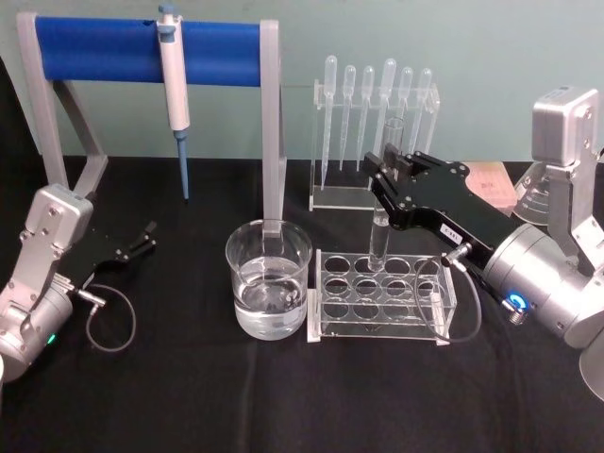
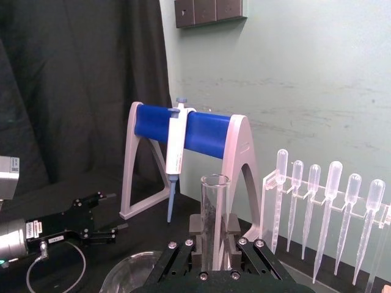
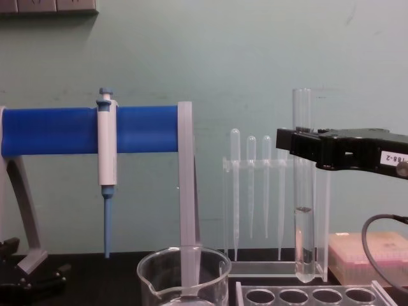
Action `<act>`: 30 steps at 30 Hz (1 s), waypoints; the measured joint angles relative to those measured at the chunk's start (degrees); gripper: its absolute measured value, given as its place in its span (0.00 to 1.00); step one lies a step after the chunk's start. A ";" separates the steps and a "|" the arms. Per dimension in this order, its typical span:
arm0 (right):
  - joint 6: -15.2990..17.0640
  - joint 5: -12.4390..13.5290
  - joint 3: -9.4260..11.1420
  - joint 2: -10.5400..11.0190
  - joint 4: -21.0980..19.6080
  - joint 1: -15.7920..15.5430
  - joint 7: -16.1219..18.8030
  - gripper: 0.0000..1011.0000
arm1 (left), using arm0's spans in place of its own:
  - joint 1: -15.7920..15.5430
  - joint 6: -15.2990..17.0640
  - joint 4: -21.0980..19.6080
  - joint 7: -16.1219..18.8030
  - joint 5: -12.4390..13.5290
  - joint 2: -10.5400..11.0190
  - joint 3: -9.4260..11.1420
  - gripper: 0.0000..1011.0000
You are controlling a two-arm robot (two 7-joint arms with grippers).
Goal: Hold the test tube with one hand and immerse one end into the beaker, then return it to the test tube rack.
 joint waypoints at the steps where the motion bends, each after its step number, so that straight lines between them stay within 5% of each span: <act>1: 0.00 0.00 -0.01 0.00 0.01 0.00 0.01 0.22 | 0.00 0.00 0.00 0.00 0.00 0.00 0.00 0.99; 30: 0.06 -0.06 -0.06 0.03 0.08 0.05 0.13 0.22 | 0.00 0.00 0.00 0.00 0.00 0.00 0.00 0.99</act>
